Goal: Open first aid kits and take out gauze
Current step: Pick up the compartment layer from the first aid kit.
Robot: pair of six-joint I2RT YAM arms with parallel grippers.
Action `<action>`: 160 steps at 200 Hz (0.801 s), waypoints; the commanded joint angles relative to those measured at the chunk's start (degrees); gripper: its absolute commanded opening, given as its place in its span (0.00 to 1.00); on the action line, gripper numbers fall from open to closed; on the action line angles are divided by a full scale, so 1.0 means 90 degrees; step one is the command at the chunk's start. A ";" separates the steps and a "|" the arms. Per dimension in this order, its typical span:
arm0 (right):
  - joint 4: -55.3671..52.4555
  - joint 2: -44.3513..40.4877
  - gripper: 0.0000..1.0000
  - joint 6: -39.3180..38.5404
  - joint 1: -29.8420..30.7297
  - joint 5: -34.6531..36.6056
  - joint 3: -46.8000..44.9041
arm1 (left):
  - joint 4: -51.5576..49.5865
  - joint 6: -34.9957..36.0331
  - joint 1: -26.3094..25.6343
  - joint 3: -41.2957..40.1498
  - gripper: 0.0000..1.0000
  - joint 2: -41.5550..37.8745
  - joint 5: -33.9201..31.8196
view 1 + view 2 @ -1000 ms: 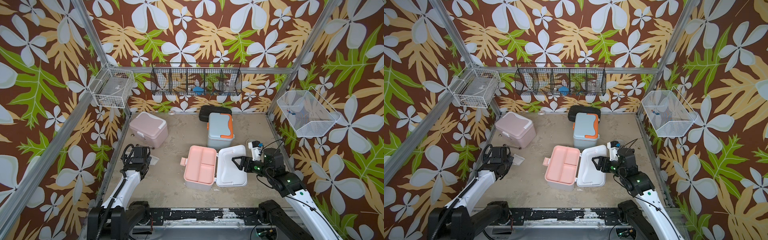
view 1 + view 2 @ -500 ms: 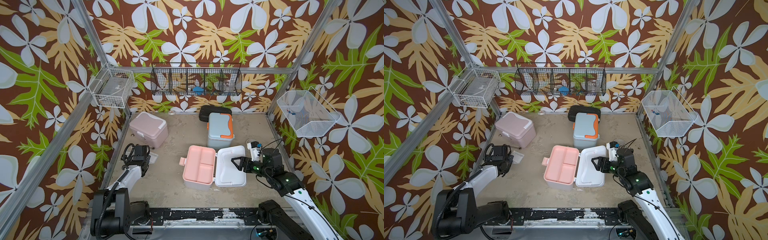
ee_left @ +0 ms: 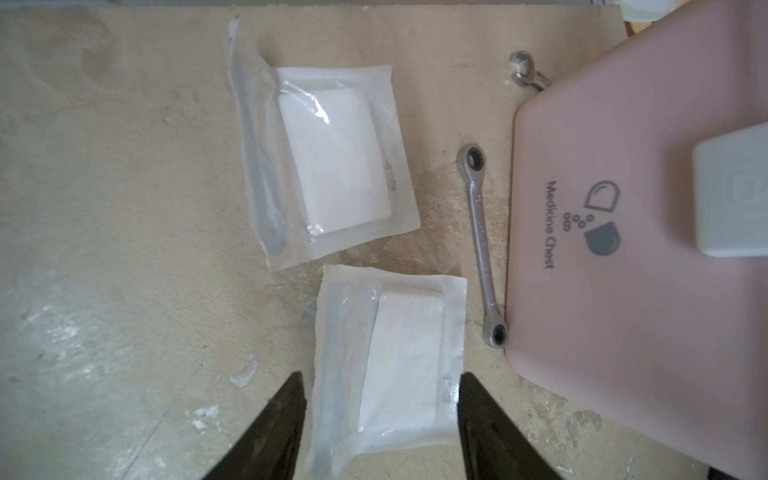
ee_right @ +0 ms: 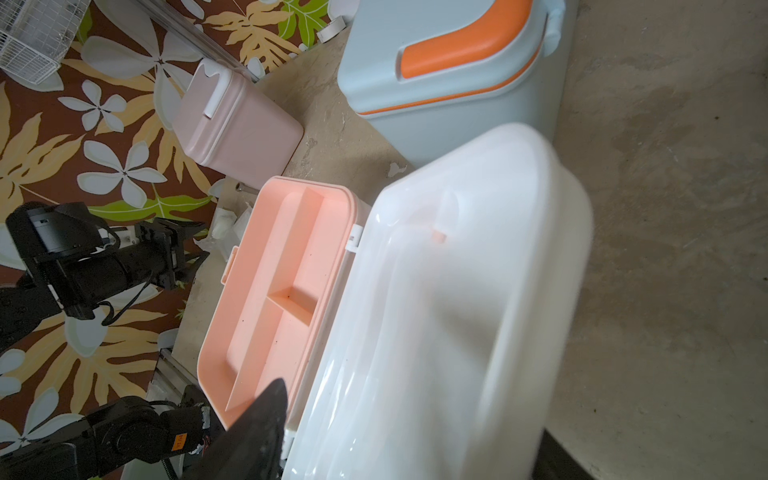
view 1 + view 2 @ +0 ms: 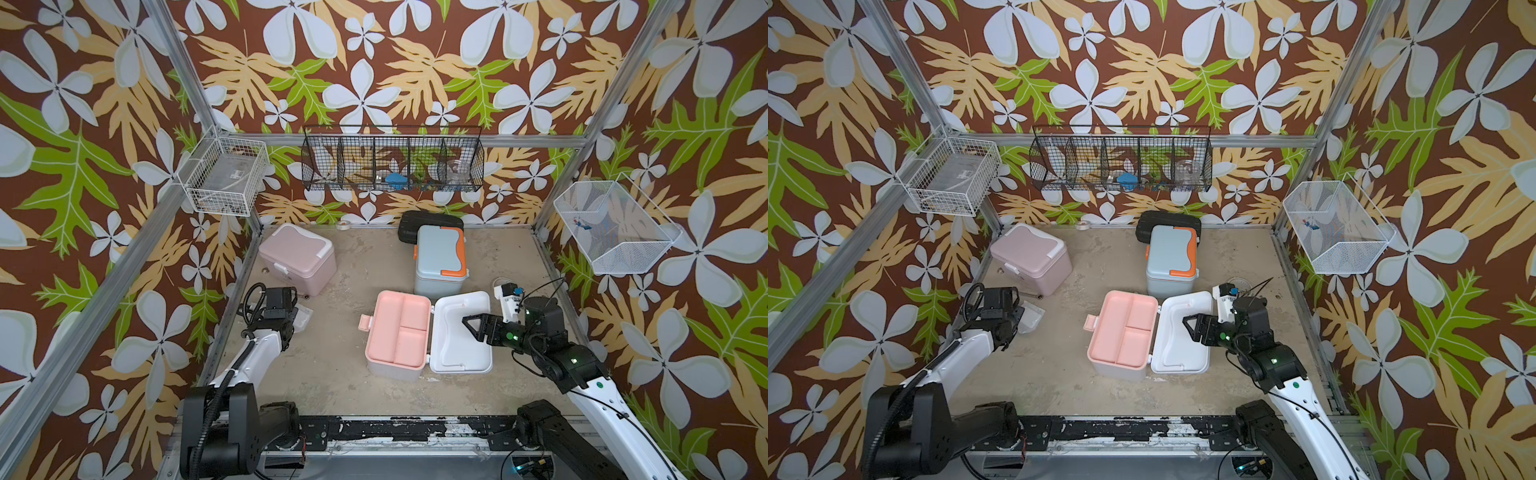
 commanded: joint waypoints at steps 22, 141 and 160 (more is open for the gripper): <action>0.0226 0.0044 0.74 -0.0037 0.0005 0.0020 0.0005 | -0.0451 0.1748 -0.0540 0.0589 0.82 -0.0765 0.0742; 0.0237 0.0057 0.74 -0.0044 0.0000 0.0083 -0.0059 | -0.3187 0.3340 -0.5679 0.4126 0.87 0.0932 0.0100; 0.0218 0.0037 0.73 -0.0054 0.0001 0.0097 -0.0049 | -0.3245 0.3450 -0.5871 0.4412 0.79 0.1443 0.0225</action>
